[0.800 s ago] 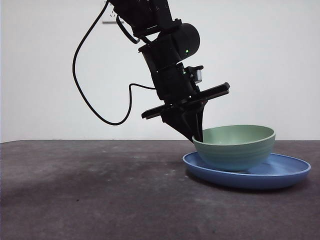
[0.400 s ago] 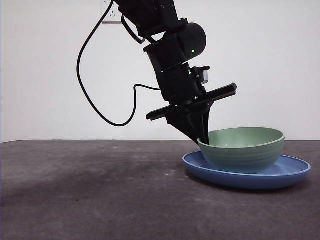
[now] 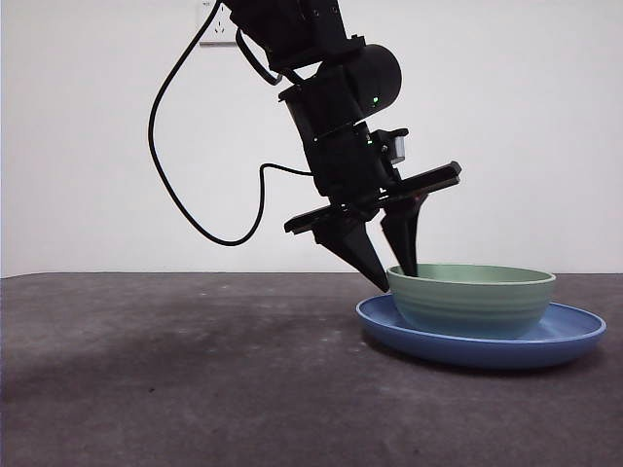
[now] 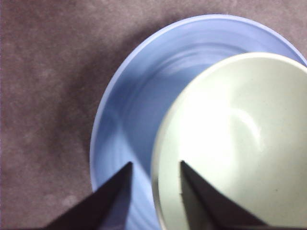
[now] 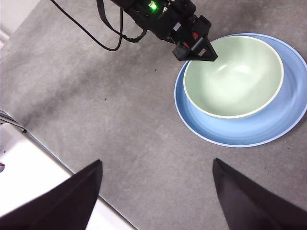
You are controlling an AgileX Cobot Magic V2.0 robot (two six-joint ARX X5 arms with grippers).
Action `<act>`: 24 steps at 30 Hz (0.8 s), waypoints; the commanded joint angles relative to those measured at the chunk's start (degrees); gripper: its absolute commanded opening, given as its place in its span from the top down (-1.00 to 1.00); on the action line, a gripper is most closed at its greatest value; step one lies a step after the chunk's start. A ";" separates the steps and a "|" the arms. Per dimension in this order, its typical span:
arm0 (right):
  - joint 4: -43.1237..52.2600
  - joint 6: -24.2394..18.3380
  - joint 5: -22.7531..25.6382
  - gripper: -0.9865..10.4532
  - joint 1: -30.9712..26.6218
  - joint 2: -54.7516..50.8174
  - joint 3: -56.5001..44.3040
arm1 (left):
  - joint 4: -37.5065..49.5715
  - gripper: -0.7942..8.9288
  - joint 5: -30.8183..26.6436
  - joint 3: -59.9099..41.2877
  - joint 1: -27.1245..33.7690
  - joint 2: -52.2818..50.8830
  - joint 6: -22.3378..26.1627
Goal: Place the green bowl on the blue plate
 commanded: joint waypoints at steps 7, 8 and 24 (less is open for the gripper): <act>0.26 0.63 0.04 0.18 0.13 0.33 1.11 | -2.32 0.30 -0.07 5.27 -0.61 1.55 0.94; 0.24 0.61 0.04 0.18 0.13 0.33 1.11 | -3.23 0.30 -0.07 6.51 -0.52 1.53 0.94; 0.42 0.61 0.09 0.18 0.11 0.33 1.11 | -16.65 0.17 -0.09 21.20 2.05 -8.07 4.96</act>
